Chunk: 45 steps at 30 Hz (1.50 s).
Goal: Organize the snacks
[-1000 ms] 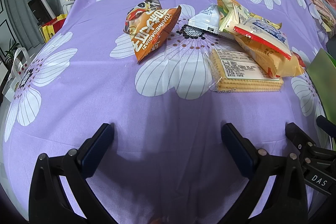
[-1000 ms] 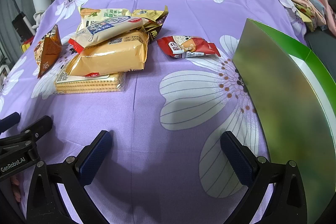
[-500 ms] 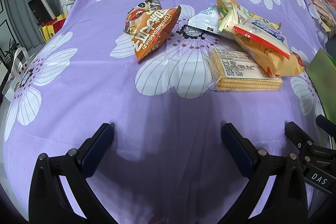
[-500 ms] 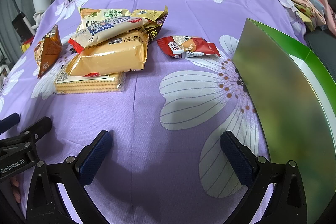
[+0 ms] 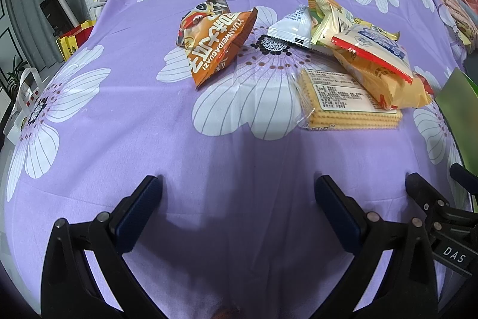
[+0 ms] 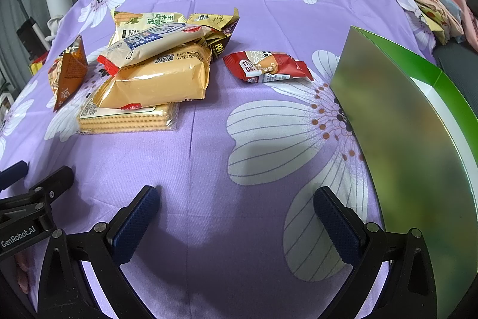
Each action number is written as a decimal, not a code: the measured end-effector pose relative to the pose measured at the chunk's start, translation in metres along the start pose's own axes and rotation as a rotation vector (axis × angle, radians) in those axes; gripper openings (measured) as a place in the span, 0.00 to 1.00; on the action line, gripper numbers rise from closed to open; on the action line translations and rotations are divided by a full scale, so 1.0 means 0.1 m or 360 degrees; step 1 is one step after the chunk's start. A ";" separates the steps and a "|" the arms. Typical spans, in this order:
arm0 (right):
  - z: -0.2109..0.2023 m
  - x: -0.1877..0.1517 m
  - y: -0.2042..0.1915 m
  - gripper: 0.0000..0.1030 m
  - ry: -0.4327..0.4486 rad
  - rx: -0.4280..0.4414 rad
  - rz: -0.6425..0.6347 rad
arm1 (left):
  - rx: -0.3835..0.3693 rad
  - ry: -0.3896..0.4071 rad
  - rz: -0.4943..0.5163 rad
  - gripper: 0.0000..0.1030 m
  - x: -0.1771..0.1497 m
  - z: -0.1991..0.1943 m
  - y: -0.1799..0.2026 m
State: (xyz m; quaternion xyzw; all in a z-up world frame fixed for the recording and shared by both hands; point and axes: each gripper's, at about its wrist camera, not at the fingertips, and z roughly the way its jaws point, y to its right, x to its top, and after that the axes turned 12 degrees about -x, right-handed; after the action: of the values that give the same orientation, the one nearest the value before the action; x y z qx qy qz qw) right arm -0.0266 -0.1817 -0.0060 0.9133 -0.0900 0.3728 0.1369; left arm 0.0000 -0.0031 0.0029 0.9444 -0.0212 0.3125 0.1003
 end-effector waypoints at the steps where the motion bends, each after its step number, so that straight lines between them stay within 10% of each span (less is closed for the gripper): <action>1: 0.00 0.00 0.00 0.99 0.0000 0.0000 0.0000 | -0.0001 -0.0001 -0.0001 1.00 0.01 0.00 0.00; 16: -0.03 0.02 0.03 1.00 -0.0043 0.0006 0.0017 | 0.0035 0.0011 -0.0105 0.94 -0.01 -0.17 -0.03; 29: -0.59 0.82 0.26 1.00 -0.0101 0.0498 0.0264 | -0.0202 0.0232 -0.0102 0.90 0.71 -0.84 -0.09; 45: 0.23 1.49 -0.64 1.00 -0.0338 -0.0073 0.0186 | -0.0291 0.0190 -0.0335 0.73 0.61 -0.54 -0.55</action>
State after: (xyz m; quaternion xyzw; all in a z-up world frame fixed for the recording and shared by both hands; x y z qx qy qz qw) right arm 0.1102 -0.1377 0.0716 0.9375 -0.1656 0.2792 0.1253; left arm 0.0232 0.0633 0.0723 0.9081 0.0556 0.3525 0.2190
